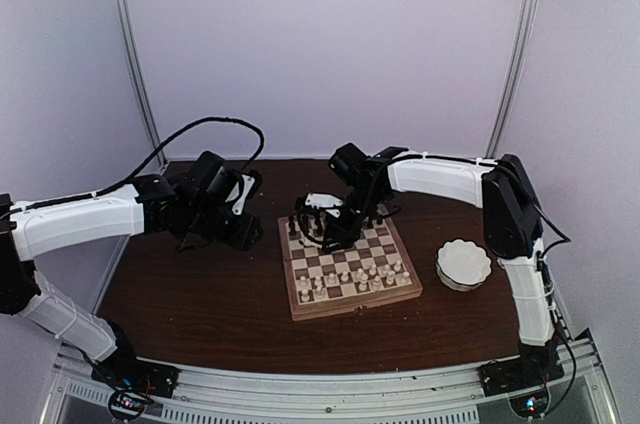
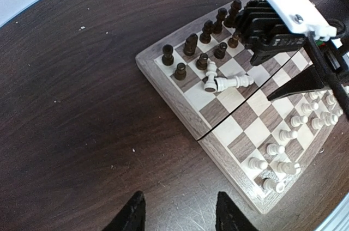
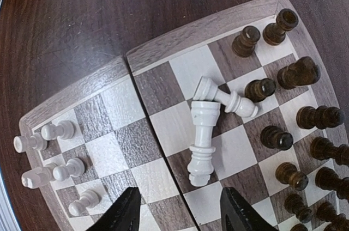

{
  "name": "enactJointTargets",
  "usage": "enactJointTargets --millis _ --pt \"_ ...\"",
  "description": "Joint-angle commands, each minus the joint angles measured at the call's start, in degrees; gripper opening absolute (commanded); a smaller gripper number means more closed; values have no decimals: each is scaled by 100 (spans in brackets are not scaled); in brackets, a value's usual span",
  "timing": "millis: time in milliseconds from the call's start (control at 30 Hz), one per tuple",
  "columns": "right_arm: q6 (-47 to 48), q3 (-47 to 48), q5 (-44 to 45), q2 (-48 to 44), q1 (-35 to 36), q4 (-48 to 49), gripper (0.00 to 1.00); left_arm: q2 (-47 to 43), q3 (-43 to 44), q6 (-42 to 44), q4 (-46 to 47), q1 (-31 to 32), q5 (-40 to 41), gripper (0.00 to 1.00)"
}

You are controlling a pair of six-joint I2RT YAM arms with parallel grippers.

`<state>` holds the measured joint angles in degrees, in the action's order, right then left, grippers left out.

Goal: Set up the chess pieces on the board
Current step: Pick up the chess pile from the chessboard.

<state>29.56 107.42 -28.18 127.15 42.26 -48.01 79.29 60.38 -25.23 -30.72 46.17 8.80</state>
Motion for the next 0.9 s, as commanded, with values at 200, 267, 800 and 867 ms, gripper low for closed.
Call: enactJointTargets --millis 200,267,800,867 --pt "-121 578 360 500 45 -172 51 -69 -100 -1 426 -29 -75 45" --pt "-118 624 366 567 62 -186 50 -84 -113 15 423 -29 -27 45" --pt "-48 579 312 748 123 -111 29 -142 -239 14 458 -30 54 45" --pt "-56 575 314 779 123 -80 23 -153 -277 3 522 -30 37 45"
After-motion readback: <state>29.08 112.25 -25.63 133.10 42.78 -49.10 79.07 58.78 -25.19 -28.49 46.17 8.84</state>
